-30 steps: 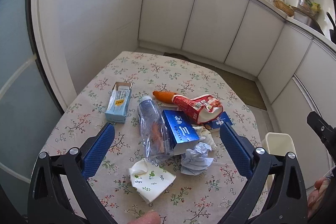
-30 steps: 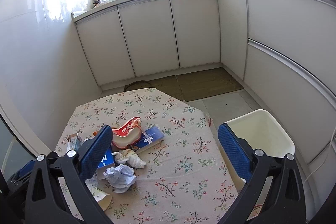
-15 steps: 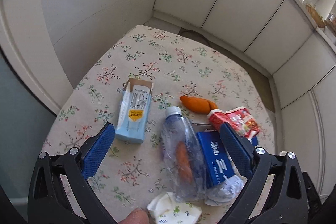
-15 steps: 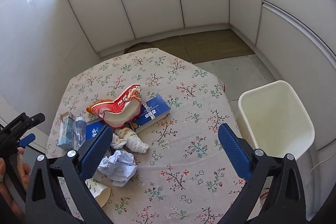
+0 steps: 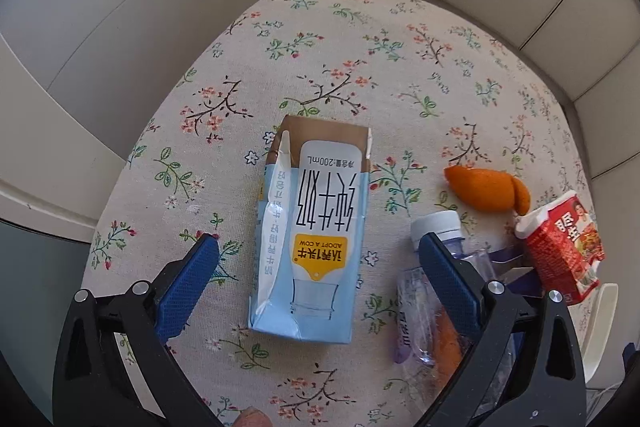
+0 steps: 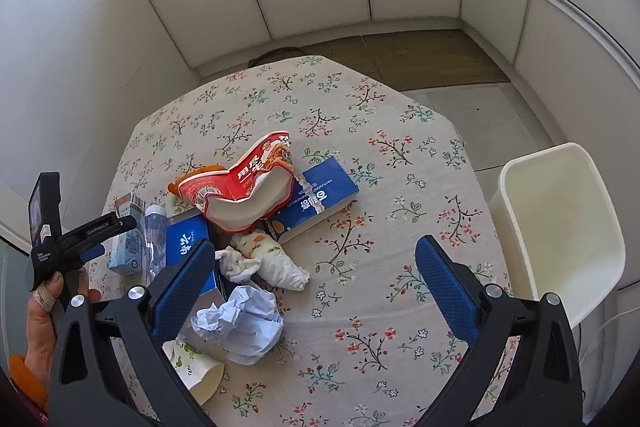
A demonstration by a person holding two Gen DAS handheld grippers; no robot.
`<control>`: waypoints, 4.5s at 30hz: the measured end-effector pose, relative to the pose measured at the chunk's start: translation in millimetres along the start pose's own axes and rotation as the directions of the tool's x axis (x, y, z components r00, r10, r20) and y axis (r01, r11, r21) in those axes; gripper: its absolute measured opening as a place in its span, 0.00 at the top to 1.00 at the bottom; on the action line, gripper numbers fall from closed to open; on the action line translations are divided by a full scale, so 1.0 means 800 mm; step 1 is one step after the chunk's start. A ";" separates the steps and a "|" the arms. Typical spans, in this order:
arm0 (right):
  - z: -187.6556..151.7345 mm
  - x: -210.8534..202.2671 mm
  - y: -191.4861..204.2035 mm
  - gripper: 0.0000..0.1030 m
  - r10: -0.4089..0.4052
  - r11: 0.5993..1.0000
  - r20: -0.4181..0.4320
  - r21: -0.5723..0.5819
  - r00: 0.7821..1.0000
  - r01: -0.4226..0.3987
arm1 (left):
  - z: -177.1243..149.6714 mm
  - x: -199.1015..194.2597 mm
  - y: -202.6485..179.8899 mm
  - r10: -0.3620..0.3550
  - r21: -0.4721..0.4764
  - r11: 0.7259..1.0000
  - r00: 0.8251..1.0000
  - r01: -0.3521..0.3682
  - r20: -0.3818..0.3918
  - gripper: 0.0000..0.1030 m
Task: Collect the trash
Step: 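Grasp the milk carton with the left tool while the right tool reaches the red noodle cup, then grasp the red noodle cup with the right tool and lift it, then carry the noodle cup and milk carton with both tools toward the white bin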
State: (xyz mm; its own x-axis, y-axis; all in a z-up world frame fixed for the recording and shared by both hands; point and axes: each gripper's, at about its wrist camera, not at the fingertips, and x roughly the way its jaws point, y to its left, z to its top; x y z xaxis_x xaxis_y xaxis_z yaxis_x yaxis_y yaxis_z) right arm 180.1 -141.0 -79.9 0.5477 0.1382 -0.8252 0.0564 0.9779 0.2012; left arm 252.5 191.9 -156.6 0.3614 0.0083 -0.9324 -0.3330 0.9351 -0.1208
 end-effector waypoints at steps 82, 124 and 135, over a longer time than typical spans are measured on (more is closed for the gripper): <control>0.076 -0.005 0.059 0.63 0.242 0.969 0.169 0.000 0.955 -0.246 | -0.079 -0.238 -0.053 -0.370 0.046 0.923 0.847 0.382 0.381 0.47; 0.003 -0.161 -0.241 0.62 -0.477 0.879 0.476 0.275 0.739 0.390 | -0.212 -0.253 -0.357 -0.591 0.489 0.777 0.724 0.395 0.354 0.47; -0.012 -0.114 -0.312 0.58 -0.548 0.831 0.305 0.305 0.779 0.466 | -0.247 -0.214 -0.428 -0.609 0.529 0.735 0.756 0.425 0.240 0.47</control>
State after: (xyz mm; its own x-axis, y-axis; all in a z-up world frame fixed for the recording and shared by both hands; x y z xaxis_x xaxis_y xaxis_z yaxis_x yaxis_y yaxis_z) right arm 107.7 -396.0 -59.9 0.6501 -0.4764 -0.5920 0.5564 0.8290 -0.0561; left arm 132.7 -199.6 -22.9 0.6849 -0.4787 -0.5493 0.3692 0.8780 -0.3047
